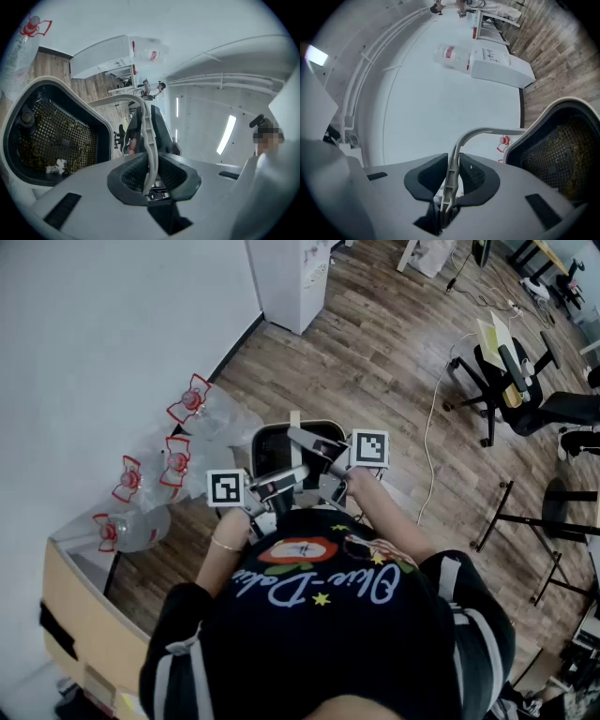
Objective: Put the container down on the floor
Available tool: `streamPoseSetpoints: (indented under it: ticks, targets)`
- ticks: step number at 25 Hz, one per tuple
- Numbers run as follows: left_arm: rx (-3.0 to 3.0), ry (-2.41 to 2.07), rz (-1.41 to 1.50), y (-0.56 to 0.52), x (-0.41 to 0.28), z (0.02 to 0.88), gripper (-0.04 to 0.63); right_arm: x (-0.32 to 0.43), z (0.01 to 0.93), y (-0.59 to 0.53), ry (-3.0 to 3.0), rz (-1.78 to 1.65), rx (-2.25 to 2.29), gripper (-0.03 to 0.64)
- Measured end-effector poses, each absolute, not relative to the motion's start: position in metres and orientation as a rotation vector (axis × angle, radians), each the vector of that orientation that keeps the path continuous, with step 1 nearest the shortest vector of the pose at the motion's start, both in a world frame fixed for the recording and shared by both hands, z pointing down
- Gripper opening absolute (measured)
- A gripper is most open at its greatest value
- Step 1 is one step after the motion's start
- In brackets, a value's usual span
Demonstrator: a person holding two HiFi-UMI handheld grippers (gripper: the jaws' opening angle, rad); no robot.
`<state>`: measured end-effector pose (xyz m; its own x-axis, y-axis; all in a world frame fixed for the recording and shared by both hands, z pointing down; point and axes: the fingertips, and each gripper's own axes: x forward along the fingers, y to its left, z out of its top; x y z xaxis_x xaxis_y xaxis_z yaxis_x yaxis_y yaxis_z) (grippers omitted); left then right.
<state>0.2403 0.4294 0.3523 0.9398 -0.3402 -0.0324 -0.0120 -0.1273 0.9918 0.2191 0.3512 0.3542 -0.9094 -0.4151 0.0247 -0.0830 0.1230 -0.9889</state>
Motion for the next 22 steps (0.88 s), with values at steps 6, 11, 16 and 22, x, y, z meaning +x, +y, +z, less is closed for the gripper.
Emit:
streamPoseSetpoints:
  ticks: [6,11,16,22]
  targets:
    - [1.691,-0.269,-0.278,0.428,0.242,0.353,0.051,0.221,0.353,0.348,2.142,-1.851,-0.497,0.066]
    - [1.687,-0.271,-0.262,0.431,0.240,0.356,0.051,0.221,0.356,0.351,2.145,-1.849,-0.505,0.066]
    - [1.689,-0.261,-0.258,0.431,0.240,0.358,0.051,0.220,0.359,0.350,2.122,-1.850,-0.519,0.066]
    - [1.679,-0.261,-0.261,0.431,0.236,0.362,0.051,0.218,0.365,0.350,2.136,-1.849,-0.529,0.066]
